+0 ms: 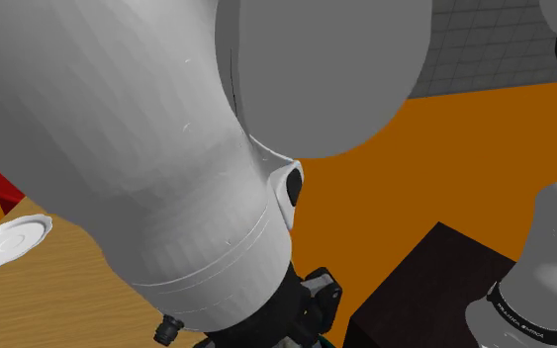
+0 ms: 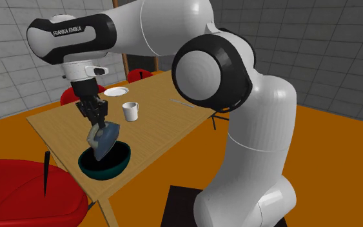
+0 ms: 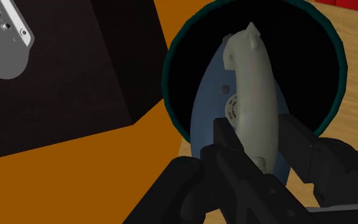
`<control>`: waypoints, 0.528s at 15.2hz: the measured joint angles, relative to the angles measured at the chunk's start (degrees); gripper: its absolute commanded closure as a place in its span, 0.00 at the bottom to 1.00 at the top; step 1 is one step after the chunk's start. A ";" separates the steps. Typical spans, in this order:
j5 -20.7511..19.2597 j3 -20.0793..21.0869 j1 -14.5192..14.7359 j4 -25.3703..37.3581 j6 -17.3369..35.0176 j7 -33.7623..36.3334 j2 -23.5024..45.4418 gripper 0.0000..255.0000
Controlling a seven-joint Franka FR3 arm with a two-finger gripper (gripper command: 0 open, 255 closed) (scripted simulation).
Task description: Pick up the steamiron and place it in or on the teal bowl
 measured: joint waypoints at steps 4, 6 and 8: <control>0.01 -0.05 -0.06 -2.89 2.86 -0.12 -0.03 1.00; 0.10 -0.07 -0.12 -4.67 4.50 -0.24 -0.19 1.00; -0.05 -0.10 -0.11 -6.22 6.23 -0.26 0.03 1.00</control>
